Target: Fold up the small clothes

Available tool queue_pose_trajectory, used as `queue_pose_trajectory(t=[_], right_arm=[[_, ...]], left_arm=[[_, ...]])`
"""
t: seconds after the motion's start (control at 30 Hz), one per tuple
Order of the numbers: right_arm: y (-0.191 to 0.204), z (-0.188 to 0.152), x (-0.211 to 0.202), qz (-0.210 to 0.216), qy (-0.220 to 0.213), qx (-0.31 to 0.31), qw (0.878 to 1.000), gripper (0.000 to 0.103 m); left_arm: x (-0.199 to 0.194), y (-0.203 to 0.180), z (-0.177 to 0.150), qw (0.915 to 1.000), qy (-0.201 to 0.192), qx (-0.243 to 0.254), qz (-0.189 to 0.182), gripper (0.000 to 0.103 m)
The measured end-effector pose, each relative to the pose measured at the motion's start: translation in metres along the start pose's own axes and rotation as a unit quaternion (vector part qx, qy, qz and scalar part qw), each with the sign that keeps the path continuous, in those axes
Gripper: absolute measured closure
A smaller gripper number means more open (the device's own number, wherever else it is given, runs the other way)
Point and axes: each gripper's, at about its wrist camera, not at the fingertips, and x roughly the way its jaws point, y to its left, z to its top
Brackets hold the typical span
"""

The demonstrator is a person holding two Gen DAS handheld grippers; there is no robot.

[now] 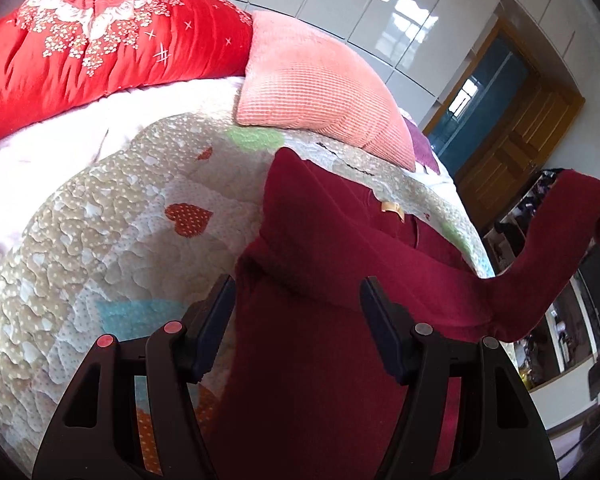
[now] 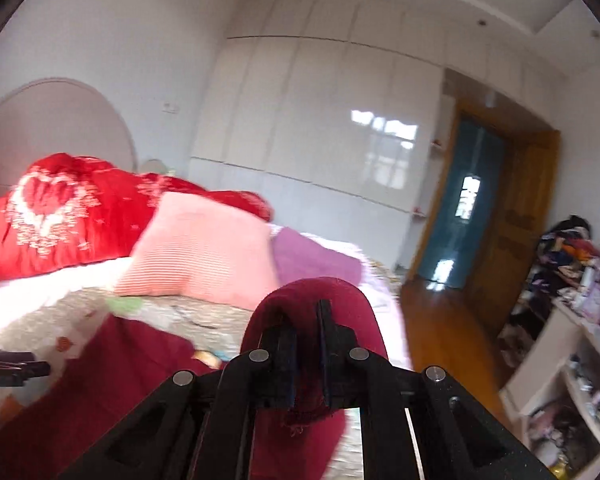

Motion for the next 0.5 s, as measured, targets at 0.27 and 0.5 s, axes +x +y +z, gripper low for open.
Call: queue_pose_trajectory(t=[0.27,0.5], right_arm=[[0.112,-0.088,0.128,0.202,0.198,0.072,0.956,0.089],[0.023,-0.109,0.066,0.184,0.146,0.183,0.955,0.043]], left_arm=[[0.007,0.034,0.01,0.9994,0.003,-0.036,-0.002,0.038],[0.017,0.019,0.004,0.9996,0.014,-0.014,-0.021,0.038]])
